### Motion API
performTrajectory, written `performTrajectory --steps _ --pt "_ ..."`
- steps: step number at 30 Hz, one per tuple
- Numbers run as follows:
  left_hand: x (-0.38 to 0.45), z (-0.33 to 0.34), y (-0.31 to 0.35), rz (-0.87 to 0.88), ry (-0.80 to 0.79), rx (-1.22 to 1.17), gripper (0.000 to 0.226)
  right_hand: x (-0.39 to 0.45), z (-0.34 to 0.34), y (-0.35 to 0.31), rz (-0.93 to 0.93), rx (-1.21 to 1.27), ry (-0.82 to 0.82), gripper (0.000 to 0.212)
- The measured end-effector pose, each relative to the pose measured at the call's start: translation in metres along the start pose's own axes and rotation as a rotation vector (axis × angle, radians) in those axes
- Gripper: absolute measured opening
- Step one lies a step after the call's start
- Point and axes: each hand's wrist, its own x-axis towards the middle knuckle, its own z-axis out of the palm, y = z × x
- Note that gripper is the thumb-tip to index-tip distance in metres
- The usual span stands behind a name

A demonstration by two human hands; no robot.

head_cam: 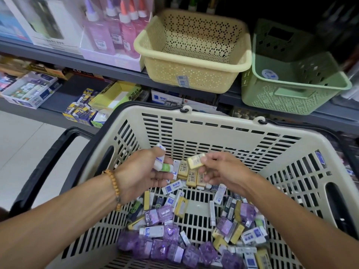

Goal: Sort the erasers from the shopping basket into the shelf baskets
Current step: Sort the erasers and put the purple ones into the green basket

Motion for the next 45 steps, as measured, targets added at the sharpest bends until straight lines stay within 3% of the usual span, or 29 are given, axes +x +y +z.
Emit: performTrajectory --steps 5,12,15,17,19,26,29,33,40,43,45 --pt "0.001 -0.001 0.000 0.023 -0.034 0.006 0.027 0.018 0.001 0.021 0.083 -0.262 0.159 0.013" --pt "0.002 -0.002 -0.002 0.020 -0.060 -0.060 0.027 0.019 0.014 0.022 -0.016 -0.301 0.211 0.018" --pt "0.003 0.000 -0.002 0.024 -0.046 -0.030 0.021 0.000 0.024 0.009 -0.099 -0.247 0.078 0.024" --pt "0.002 0.001 -0.003 0.033 -0.044 -0.032 0.019 -0.009 0.036 -0.002 -0.132 -0.120 -0.092 0.019" --pt "0.000 0.003 -0.004 0.048 -0.054 -0.004 0.016 -0.011 0.049 -0.008 -0.157 -0.065 -0.159 0.015" --pt "0.004 0.001 -0.008 0.088 0.072 0.172 0.017 -0.009 0.011 -0.005 -0.046 0.010 0.015 0.009" --pt "0.005 0.000 -0.007 0.115 0.037 0.272 0.017 -0.004 -0.014 0.009 0.050 -0.146 0.151 0.010" --pt "0.003 0.000 -0.008 0.143 0.021 0.315 0.013 0.011 -0.012 0.025 0.119 -0.295 0.197 0.014" --pt "0.010 -0.002 -0.012 0.168 0.018 0.403 0.016 0.027 0.004 0.027 0.090 -0.214 0.281 0.011" --pt "0.013 -0.004 -0.014 0.202 0.001 0.502 0.012 0.014 0.004 0.022 -0.002 -0.248 0.316 0.014" --pt "0.015 -0.003 -0.014 0.224 -0.025 0.571 0.009 0.000 0.011 0.011 -0.070 -0.202 0.191 0.020"
